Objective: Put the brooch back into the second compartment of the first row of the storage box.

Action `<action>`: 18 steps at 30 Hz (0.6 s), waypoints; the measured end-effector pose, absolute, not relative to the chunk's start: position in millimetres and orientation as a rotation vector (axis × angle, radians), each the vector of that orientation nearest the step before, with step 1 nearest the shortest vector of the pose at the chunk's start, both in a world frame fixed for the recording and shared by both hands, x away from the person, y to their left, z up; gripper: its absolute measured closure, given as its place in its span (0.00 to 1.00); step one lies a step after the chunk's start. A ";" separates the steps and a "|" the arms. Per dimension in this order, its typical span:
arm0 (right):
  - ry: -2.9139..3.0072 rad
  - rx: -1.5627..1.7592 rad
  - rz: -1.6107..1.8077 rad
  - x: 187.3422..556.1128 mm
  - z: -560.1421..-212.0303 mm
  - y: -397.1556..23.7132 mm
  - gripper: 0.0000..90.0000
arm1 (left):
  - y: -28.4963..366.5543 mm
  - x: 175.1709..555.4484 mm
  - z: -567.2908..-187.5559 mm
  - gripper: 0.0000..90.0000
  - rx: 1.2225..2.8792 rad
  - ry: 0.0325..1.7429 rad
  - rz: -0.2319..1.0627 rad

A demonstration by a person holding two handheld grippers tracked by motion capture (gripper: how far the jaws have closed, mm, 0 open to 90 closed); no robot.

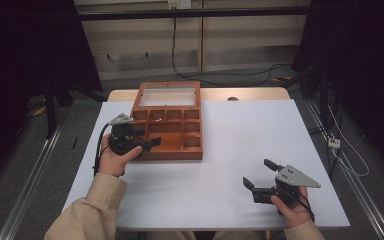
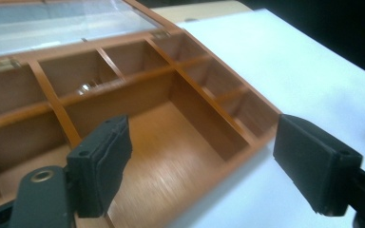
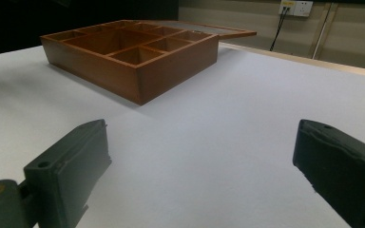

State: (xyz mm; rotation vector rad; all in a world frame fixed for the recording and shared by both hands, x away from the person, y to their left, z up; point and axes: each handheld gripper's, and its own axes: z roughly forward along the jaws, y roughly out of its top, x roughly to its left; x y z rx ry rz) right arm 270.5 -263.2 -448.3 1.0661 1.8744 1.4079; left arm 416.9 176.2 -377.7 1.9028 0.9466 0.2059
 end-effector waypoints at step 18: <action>1.881 1.065 1.406 270.5 -448.6 -261.6 0.05 | 200.6 374.9 -410.8 0.17 1.946 0.911 0.208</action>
